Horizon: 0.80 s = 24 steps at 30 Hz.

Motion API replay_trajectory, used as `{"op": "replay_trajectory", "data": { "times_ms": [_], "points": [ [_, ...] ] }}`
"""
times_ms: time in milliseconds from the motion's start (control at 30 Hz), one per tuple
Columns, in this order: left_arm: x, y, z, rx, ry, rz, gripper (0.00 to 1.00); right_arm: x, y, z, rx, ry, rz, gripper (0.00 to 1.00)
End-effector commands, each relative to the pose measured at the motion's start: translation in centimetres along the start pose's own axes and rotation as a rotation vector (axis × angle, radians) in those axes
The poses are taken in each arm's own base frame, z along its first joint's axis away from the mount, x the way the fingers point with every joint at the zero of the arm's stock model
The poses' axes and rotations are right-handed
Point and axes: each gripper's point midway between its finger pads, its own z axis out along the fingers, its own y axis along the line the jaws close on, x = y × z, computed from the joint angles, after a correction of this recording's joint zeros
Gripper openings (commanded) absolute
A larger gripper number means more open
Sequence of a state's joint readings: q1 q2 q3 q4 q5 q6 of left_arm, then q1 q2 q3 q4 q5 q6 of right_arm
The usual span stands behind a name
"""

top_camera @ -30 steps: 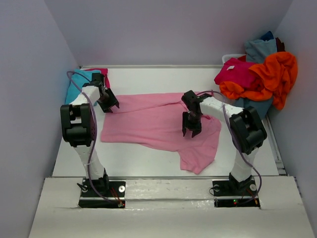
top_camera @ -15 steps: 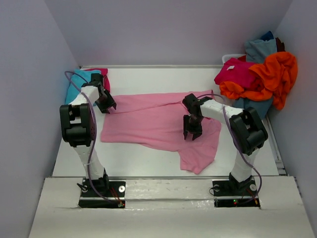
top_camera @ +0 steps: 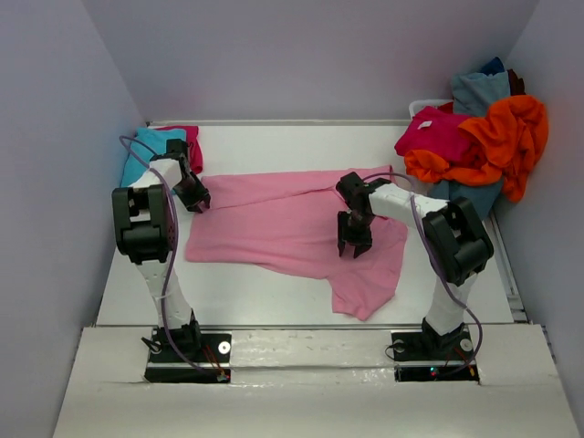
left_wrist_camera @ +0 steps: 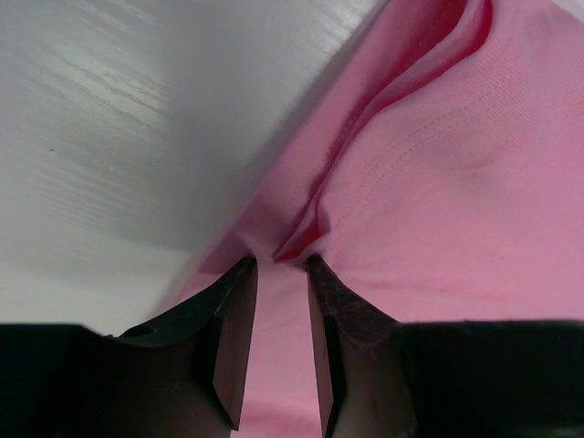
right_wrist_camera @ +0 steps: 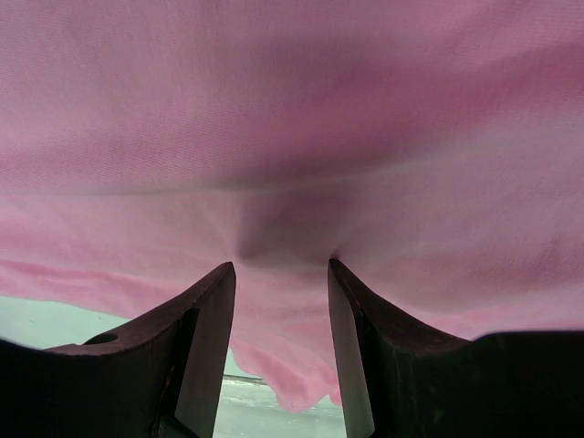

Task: Fold and stack the t-shirts
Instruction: Smooth out the 1/3-folded T-shirt at the center of the board.

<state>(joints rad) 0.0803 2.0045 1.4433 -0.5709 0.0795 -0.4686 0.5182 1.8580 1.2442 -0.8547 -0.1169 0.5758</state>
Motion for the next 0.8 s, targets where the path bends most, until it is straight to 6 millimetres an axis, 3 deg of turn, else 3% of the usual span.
{"op": "replay_trajectory", "data": {
  "times_ms": [0, 333, 533, 767],
  "points": [
    [-1.1, -0.9, -0.6, 0.025, -0.019, 0.004, 0.41, -0.6, 0.5, -0.5, -0.027, -0.025, -0.021, 0.51],
    [-2.4, -1.6, -0.8, 0.037, -0.037, 0.01, 0.39, -0.7, 0.5, -0.1, -0.018, -0.016, -0.022, 0.5],
    [-2.3, -1.3, -0.5, 0.037, -0.027, 0.002, 0.3, -0.6, 0.3, 0.1, -0.008, -0.01, -0.022, 0.49],
    [-2.3, -1.3, -0.3, 0.038, -0.023, 0.005, 0.21, -0.4, 0.1, 0.6, -0.001, 0.006, -0.02, 0.37]
  ]
}}
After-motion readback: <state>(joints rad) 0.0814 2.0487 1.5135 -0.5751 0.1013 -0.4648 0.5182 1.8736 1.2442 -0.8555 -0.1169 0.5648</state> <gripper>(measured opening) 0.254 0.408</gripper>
